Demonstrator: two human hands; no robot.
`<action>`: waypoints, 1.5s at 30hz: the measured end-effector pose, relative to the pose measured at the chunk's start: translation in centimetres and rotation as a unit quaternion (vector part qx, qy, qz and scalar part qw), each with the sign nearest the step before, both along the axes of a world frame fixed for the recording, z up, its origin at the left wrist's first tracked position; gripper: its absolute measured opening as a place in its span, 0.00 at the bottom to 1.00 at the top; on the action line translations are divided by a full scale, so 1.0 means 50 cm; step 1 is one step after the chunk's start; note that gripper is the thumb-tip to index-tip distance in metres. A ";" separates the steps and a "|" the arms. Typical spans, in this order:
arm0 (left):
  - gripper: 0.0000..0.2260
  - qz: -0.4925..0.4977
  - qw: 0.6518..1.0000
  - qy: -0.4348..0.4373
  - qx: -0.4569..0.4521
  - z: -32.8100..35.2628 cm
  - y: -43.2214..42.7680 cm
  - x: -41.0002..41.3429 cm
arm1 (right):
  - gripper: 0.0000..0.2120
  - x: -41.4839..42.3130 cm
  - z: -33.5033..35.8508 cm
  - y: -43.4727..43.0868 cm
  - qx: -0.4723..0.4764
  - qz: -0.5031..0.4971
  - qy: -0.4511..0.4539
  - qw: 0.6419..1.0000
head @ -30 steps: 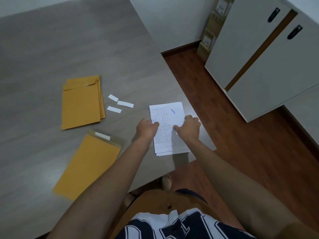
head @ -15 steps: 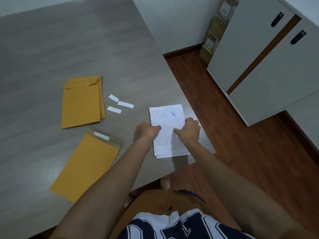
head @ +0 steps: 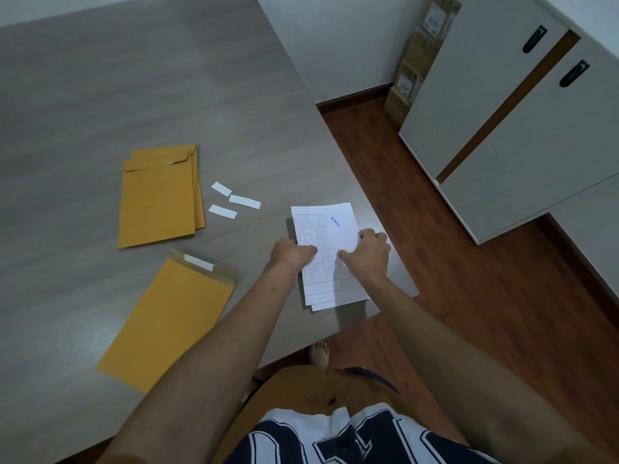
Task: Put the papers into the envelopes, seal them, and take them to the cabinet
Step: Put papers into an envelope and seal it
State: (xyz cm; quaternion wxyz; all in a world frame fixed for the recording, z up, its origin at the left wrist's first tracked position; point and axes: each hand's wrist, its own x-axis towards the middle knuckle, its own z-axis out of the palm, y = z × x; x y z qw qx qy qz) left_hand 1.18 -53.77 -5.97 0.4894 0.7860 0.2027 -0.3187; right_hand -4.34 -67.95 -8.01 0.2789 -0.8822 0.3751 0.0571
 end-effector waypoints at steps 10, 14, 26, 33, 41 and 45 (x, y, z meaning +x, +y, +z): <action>0.09 -0.071 0.997 -0.021 -0.017 -0.012 0.013 -0.024 | 0.29 -0.003 -0.005 0.016 0.016 -0.002 -0.018 1.000; 0.14 -0.078 0.996 -0.040 -0.018 -0.004 0.021 -0.024 | 0.28 -0.001 -0.008 0.028 0.024 0.003 -0.027 0.999; 0.15 -0.123 0.976 -0.111 0.138 0.031 0.041 -0.027 | 0.30 0.010 0.005 0.053 0.010 0.027 -0.002 1.000; 0.18 -0.018 0.996 -0.065 0.064 0.045 0.026 -0.022 | 0.29 0.021 0.003 0.049 0.021 0.023 0.019 0.999; 0.19 0.054 0.998 -0.028 -0.010 0.050 0.015 -0.018 | 0.29 0.025 0.002 0.052 0.013 0.030 0.034 0.999; 0.16 0.069 0.997 0.001 -0.016 0.032 0.028 -0.010 | 0.29 0.022 0.001 0.050 0.020 0.036 0.034 0.999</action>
